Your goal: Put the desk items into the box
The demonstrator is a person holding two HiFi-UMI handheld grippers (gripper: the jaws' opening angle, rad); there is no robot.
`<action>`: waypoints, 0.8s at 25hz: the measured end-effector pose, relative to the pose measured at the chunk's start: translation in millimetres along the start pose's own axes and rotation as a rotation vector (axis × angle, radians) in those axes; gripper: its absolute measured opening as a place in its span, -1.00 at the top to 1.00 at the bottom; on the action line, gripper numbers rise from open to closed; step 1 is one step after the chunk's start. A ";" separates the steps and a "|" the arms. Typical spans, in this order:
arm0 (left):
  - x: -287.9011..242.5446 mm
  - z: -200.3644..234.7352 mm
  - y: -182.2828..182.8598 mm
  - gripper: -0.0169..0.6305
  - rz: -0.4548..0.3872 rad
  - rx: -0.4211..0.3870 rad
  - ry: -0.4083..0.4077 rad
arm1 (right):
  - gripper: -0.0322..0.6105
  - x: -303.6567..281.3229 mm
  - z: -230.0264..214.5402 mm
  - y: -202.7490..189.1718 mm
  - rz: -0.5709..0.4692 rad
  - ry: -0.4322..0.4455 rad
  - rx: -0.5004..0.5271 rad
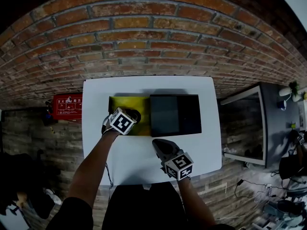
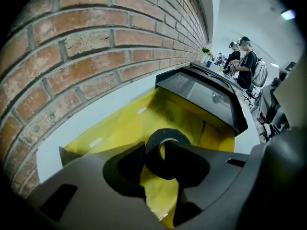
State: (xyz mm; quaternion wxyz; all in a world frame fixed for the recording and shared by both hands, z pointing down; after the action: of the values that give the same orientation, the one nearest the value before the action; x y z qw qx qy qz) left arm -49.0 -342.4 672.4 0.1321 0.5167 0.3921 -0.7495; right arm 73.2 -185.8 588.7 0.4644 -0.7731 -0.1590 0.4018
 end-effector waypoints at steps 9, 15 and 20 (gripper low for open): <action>-2.0 0.1 0.5 0.52 -0.002 0.018 0.015 | 0.83 3.5 -3.9 -0.4 0.002 0.013 0.003; 9.1 5.8 4.7 0.38 -0.053 0.056 0.050 | 0.83 9.4 -7.2 0.2 -0.009 0.020 0.012; 33.8 1.9 11.5 0.38 -0.139 0.128 0.050 | 0.83 15.3 -8.9 2.7 -0.013 0.031 0.045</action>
State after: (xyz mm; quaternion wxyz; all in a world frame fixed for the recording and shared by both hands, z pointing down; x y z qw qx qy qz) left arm -57.9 -344.3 637.9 0.0368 0.5144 0.3815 -0.7672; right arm 89.3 -183.0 581.4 0.4868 -0.7675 -0.1475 0.3902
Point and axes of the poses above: the fingertips, and each gripper's own axes: x backward along the fingers, z to its left, y out of its top, the point moved 5 cm from there along x, backward along the fingers, and after that the axes turned 8 degrees about x, right-handed, at the moved point
